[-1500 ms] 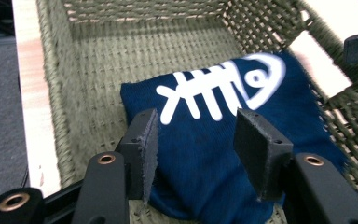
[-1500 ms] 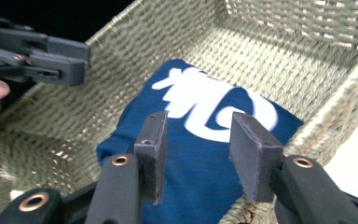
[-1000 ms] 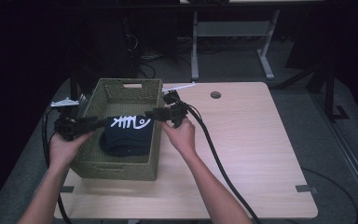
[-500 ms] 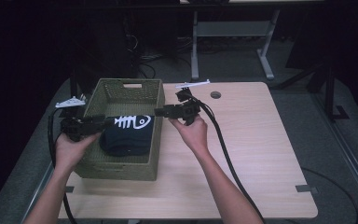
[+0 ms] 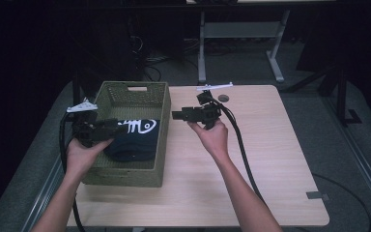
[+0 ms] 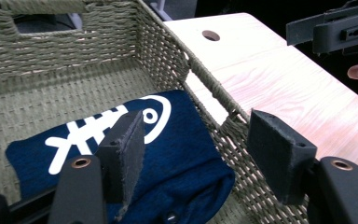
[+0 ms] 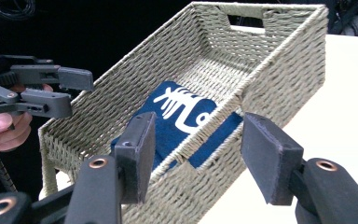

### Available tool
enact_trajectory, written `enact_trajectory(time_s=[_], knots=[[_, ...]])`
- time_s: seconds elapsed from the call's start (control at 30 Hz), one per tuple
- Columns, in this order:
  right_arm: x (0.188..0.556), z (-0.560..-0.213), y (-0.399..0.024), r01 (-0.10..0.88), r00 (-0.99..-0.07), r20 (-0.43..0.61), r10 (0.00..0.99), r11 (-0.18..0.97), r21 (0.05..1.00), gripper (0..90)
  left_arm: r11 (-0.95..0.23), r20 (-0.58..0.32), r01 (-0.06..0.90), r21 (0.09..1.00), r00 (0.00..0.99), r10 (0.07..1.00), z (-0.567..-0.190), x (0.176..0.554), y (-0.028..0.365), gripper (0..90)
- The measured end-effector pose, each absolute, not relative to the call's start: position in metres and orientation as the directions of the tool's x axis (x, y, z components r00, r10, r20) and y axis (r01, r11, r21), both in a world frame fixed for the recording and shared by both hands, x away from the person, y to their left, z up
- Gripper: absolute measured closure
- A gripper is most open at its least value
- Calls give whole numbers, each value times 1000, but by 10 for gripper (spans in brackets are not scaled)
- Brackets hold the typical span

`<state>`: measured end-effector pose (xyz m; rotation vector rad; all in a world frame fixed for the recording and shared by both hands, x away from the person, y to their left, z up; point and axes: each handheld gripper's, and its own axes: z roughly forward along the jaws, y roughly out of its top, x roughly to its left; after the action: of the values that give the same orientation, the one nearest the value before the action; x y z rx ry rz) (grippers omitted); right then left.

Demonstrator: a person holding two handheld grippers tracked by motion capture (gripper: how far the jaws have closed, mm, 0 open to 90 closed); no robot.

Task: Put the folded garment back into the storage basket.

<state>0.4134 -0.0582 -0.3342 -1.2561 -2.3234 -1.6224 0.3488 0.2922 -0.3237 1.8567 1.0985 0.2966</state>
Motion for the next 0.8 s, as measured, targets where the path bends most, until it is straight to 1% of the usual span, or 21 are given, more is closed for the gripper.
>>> enact_trajectory(time_s=[0.47, 0.8], knots=[[408, -338, -91, 636, -652, 460, 603, 105, 764, 396, -176, -240, 560, 810, 590, 771, -326, 350, 268, 277], [405, -343, -113, 642, -635, 463, 618, 89, 762, 374, -189, -243, 559, 807, 607, 757, -330, 352, 253, 256]])
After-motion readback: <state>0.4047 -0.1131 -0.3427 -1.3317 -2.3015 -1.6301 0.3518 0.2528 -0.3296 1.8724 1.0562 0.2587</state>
